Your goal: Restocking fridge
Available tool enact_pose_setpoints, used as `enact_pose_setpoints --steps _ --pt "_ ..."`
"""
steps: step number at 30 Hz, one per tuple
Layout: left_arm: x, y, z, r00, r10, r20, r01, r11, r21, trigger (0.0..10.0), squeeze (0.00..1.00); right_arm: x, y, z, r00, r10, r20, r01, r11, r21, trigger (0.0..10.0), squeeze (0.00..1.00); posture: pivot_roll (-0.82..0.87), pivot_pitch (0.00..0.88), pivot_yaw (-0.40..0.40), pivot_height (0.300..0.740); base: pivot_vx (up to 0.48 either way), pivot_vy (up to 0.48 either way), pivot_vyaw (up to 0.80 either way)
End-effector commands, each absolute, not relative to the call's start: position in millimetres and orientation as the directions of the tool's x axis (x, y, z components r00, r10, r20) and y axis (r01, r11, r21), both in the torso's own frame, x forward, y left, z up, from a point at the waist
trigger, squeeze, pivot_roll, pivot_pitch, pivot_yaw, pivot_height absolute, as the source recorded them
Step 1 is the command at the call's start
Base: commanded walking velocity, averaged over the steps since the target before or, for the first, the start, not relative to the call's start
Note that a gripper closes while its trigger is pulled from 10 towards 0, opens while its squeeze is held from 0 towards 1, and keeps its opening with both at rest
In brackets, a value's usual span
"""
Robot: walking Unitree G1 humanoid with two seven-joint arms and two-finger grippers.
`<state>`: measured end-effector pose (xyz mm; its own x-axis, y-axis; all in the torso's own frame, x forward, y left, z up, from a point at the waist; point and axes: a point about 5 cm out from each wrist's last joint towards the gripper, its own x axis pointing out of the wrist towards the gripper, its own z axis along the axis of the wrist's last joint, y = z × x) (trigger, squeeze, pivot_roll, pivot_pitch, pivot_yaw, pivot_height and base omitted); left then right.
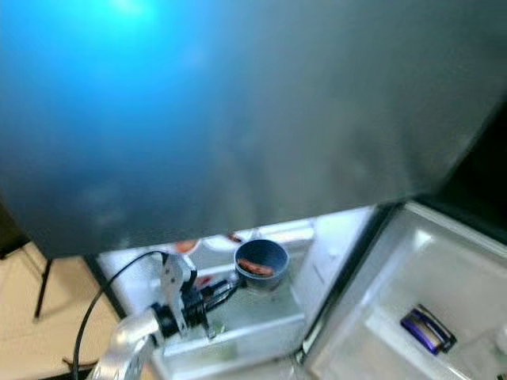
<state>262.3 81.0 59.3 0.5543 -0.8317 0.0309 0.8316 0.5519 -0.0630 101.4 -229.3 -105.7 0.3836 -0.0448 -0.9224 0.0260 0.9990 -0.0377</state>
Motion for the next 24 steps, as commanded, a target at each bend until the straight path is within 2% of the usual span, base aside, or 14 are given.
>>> enact_pose_setpoints --steps 1,11,18,24 --pt "260 83 56 0.563 -0.826 0.021 0.825 0.561 -0.062 10.0 0.00 110 -230 -103 0.417 -0.037 -0.908 0.033 0.999 -0.025 10.0 0.00 0.00 0.000 0.011 0.740 0.000 0.000 0.00" --pt "264 85 56 0.602 -0.798 0.009 0.798 0.602 -0.032 10.0 0.00 119 -225 -101 0.443 -0.002 -0.897 0.005 1.000 0.000 10.0 0.00 0.00 0.000 0.011 0.740 0.000 0.000 0.00" --pt "269 86 52 0.678 -0.735 -0.020 0.735 0.677 0.021 10.0 0.00 153 -228 -88 0.546 0.008 -0.837 -0.027 1.000 -0.008 10.0 0.00 0.00 0.000 0.009 0.740 0.000 0.000 0.00" --pt "267 82 50 0.708 -0.706 -0.024 0.706 0.707 0.039 10.0 0.00 172 -225 -79 0.599 0.059 -0.799 -0.087 0.996 0.008 10.0 0.00 0.00 0.000 0.010 0.740 0.000 0.000 0.00"
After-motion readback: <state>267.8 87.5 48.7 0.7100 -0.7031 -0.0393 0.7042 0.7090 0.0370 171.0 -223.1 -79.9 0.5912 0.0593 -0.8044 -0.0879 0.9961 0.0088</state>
